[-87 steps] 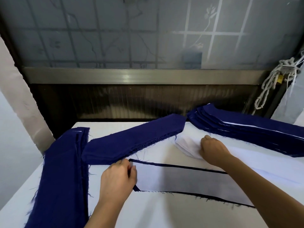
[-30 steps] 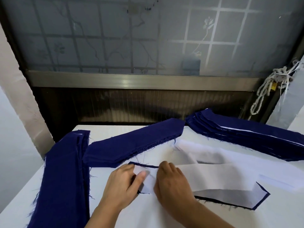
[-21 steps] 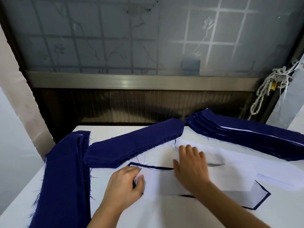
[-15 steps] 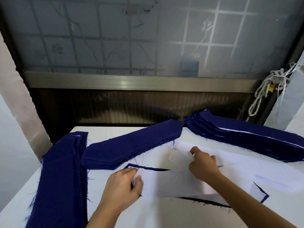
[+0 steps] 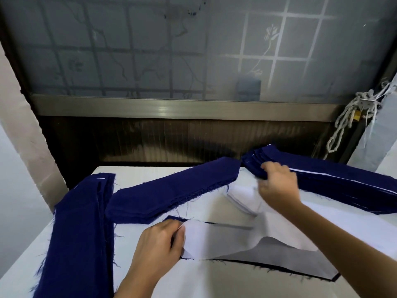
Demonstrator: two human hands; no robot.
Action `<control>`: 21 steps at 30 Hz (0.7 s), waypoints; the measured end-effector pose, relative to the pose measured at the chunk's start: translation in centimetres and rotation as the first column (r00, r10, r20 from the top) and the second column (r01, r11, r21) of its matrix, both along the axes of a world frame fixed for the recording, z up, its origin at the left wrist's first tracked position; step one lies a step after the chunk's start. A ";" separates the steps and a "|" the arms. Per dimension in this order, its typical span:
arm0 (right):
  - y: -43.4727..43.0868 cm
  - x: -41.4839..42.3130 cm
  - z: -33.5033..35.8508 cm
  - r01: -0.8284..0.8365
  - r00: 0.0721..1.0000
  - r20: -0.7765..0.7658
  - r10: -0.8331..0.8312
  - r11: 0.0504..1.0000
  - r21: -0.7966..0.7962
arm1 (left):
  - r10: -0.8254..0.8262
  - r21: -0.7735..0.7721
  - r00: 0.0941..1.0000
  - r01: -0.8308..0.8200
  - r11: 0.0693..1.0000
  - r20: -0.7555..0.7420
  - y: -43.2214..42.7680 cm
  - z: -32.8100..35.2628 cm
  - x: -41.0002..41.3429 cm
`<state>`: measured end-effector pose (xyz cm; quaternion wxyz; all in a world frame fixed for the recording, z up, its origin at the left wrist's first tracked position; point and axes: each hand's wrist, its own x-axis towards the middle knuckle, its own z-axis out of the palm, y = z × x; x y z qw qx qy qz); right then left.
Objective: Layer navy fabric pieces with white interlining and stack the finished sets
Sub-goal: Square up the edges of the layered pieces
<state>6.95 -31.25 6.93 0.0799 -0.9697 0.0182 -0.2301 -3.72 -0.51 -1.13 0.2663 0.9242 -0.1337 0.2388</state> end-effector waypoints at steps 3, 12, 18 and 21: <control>4.3 -2.6 -1.8 -0.342 0.914 -0.131 0.384 0.902 0.264 | 0.001 -0.019 0.994 0.001 1.000 0.112 -0.1 0.3 -0.1; 8.3 -4.9 -5.0 -0.436 0.728 -0.387 0.566 0.817 0.376 | 0.072 -0.151 0.975 -0.040 0.988 0.209 0.1 0.3 -0.4; 0.7 -5.3 -4.0 -0.453 0.842 -0.313 0.439 0.891 0.030 | 0.116 -0.169 0.975 -0.084 0.982 0.189 -0.2 0.6 -0.3; -2.9 -5.4 -3.3 -0.394 0.892 -0.299 0.339 0.907 -0.147 | 0.137 -0.178 0.975 -0.106 0.978 0.175 -0.2 0.5 -0.2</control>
